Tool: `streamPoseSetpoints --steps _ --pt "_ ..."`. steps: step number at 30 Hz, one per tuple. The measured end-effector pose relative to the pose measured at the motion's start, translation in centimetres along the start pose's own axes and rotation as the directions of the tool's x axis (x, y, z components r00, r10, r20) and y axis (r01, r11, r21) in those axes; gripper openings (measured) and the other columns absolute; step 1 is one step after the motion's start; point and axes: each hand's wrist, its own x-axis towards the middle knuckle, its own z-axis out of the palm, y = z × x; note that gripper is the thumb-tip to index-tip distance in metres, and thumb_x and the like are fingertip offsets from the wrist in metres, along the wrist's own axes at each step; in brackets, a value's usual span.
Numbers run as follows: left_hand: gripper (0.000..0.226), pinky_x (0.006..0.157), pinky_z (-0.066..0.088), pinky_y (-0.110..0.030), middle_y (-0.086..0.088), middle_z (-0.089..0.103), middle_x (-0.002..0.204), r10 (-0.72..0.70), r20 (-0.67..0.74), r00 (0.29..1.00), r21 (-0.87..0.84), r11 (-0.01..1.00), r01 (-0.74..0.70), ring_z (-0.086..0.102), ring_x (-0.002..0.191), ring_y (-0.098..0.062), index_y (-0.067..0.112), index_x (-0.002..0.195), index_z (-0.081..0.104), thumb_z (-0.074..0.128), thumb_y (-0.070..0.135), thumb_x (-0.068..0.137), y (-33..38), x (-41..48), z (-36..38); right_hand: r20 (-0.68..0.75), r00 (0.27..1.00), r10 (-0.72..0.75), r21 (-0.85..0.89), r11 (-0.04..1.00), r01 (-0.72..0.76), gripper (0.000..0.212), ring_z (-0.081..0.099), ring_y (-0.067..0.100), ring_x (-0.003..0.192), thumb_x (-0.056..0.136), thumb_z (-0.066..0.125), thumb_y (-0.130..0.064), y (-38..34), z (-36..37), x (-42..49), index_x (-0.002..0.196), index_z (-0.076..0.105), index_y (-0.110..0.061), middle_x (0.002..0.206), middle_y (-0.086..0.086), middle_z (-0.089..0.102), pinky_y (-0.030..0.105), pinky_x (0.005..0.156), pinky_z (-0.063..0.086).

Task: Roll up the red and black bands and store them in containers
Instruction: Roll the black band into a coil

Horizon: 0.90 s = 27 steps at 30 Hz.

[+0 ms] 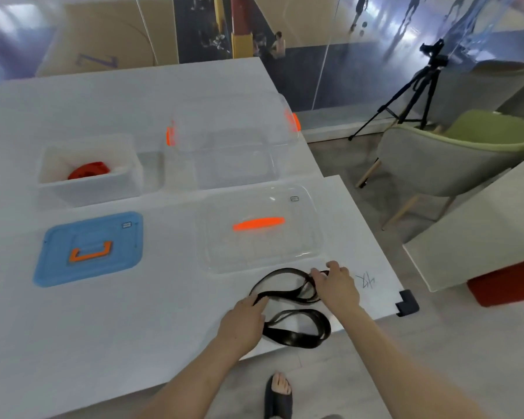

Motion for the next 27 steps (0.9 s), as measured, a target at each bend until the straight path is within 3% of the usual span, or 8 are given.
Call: streamPoseSetpoints --steps 2,5,9,12,17,20,22,27 --pt "0.052 0.117 0.033 -0.035 0.001 0.017 0.171 0.01 0.018 1.0 0.009 1.0 -0.01 0.025 0.153 -0.022 0.026 0.16 0.028 0.034 0.024 0.108 -0.1 0.0 0.6 0.021 0.998 0.058 0.078 0.995 -0.059 0.058 0.058 0.04 0.116 0.093 0.059 -0.058 0.2 0.6 0.7 0.133 0.051 -0.017 0.129 0.014 0.053 0.05 0.098 0.051" --pt "0.05 0.122 0.027 -0.033 0.001 0.017 0.171 -0.009 0.019 1.0 -0.025 1.0 0.009 0.023 0.155 -0.02 0.024 0.159 0.032 0.035 0.022 0.109 -0.4 0.3 0.7 -0.013 0.997 0.078 0.187 0.98 -0.074 0.037 0.064 0.037 0.096 0.09 0.067 -0.041 0.3 0.8 1.2 0.116 0.051 -0.019 0.117 0.013 0.055 0.046 0.087 0.055" --pt "0.047 0.119 0.034 -0.032 0.004 0.036 0.163 -0.022 -0.059 0.998 -0.101 0.995 0.015 0.036 0.147 -0.017 0.029 0.153 0.042 0.04 0.025 0.106 -0.1 -0.2 -0.4 -0.071 0.997 0.027 0.369 0.929 0.001 0.024 0.068 0.029 0.082 0.088 0.068 -0.015 -0.5 -1.0 0.0 0.104 0.053 -0.024 0.095 0.006 0.067 0.05 0.078 0.06" --pt "0.039 0.107 0.041 -0.027 0.006 0.054 0.144 -0.033 -0.215 0.976 -0.222 0.975 -0.016 0.05 0.133 -0.015 0.029 0.144 0.052 0.047 0.029 0.105 1.3 -0.9 -2.8 -0.037 0.997 -0.067 0.548 0.833 0.076 0.03 0.07 0.02 0.081 0.089 0.073 -0.01 -2.1 -4.2 -3.3 0.111 0.058 -0.023 0.095 0.0 0.069 0.034 0.068 0.055" --pt "0.032 0.105 0.035 -0.018 0.013 0.059 0.136 -0.069 -0.435 0.898 -0.42 0.898 -0.134 0.054 0.126 -0.004 0.026 0.136 0.061 0.054 0.03 0.105 4.5 -4.0 -8.5 0.048 0.944 -0.326 0.795 0.584 0.162 0.023 0.078 0.024 0.084 0.088 0.077 -0.002 -5.3 -10.5 -8.4 0.108 0.072 -0.013 0.102 0.012 0.074 0.038 0.085 0.064" --pt "0.027 0.105 0.045 -0.022 0.019 0.067 0.128 -0.134 -0.478 0.868 -0.578 0.792 -0.196 0.06 0.117 0.004 0.029 0.13 0.067 0.057 0.029 0.104 6.4 -5.7 -12.3 -0.005 0.891 -0.455 0.816 0.513 0.267 0.025 0.077 0.023 0.091 0.088 0.077 0.001 -8.1 -14.7 -10.5 0.108 0.074 -0.013 0.101 0.004 0.08 0.034 0.088 0.063" --pt "0.024 0.098 0.047 -0.016 0.02 0.071 0.12 -0.142 -0.515 0.845 -0.639 0.721 -0.269 0.063 0.112 0.008 0.031 0.123 0.07 0.059 0.026 0.103 7.8 -6.6 -14.8 -0.052 0.847 -0.529 0.833 0.445 0.329 0.027 0.077 0.021 0.091 0.088 0.076 0.003 -10.1 -17.3 -11.7 0.11 0.076 -0.013 0.104 0.007 0.08 0.03 0.087 0.061" --pt "0.021 0.087 0.051 -0.011 0.014 0.076 0.109 -0.115 -0.629 0.769 -0.652 0.617 -0.442 0.07 0.102 0.0 0.033 0.113 0.074 0.061 0.022 0.101 11.7 -8.5 -20.3 -0.153 0.766 -0.625 0.805 0.371 0.463 0.033 0.077 0.015 0.1 0.089 0.076 0.004 -13.8 -21.5 -12.8 0.112 0.078 -0.021 0.104 0.003 0.082 0.025 0.091 0.059"
